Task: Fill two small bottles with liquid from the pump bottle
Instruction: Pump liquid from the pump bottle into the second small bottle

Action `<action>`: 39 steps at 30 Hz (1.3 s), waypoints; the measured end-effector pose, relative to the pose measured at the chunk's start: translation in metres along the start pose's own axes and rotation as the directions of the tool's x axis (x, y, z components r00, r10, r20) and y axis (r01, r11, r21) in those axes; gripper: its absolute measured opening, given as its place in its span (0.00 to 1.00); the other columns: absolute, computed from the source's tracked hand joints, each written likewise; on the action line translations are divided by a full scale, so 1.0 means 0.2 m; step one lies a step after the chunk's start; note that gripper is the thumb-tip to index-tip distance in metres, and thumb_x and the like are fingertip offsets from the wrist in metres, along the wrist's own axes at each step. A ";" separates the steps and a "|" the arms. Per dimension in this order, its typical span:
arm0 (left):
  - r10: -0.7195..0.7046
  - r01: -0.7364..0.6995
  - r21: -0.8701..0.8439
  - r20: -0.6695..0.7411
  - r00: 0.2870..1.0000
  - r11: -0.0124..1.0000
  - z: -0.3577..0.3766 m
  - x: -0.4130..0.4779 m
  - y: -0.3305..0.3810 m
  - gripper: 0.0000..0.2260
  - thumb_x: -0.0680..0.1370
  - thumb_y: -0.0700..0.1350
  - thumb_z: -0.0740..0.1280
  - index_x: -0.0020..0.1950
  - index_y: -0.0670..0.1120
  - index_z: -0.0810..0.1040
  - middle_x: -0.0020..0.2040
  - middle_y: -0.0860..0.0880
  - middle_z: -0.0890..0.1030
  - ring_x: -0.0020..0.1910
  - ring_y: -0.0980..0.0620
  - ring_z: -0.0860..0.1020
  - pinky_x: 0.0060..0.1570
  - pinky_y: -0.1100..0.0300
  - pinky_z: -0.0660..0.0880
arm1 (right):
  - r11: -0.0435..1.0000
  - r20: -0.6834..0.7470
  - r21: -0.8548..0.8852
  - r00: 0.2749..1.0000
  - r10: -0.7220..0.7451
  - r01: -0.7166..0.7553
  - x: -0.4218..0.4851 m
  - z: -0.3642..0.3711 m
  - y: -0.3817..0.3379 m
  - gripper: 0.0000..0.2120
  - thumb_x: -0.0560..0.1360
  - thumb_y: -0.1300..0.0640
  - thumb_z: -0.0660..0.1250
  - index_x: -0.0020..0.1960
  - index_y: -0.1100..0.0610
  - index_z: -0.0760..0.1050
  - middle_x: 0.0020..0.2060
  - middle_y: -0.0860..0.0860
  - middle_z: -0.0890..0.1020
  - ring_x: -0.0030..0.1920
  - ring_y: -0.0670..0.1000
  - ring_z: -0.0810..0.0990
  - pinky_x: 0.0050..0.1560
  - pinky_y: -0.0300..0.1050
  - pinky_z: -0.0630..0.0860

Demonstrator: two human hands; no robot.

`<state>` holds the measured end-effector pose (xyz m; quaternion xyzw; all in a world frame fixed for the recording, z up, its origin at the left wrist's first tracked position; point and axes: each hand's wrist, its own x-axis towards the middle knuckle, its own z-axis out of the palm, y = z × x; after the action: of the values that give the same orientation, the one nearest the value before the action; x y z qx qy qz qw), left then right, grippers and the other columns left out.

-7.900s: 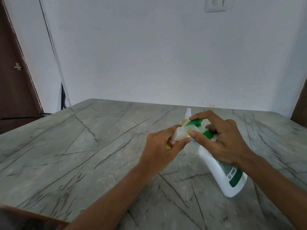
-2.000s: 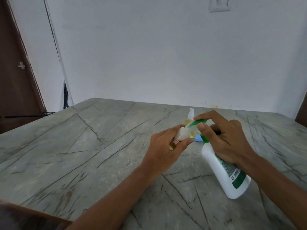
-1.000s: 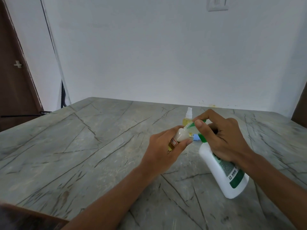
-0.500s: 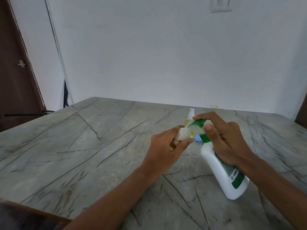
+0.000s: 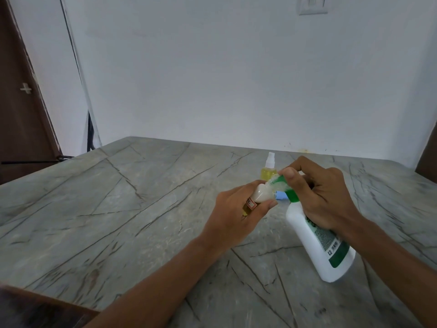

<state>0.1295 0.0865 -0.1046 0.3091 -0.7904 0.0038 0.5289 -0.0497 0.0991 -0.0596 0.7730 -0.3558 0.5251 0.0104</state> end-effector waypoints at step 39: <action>-0.056 0.056 0.002 -0.047 0.997 0.998 -0.01 0.02 0.01 0.17 0.76 0.52 0.69 0.59 0.42 0.79 0.41 0.53 0.81 0.34 0.65 0.74 0.34 0.78 0.68 | 1.000 0.024 0.018 1.000 0.004 -0.004 0.00 0.01 0.01 0.23 0.78 0.33 0.51 0.52 0.49 0.76 0.22 0.47 0.77 0.22 0.45 0.73 0.24 0.26 0.63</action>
<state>0.1299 0.0872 -0.0998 0.3317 -0.7686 -0.0025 0.5469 -0.0497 0.0962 -0.0618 0.7786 -0.3528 0.5189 -0.0020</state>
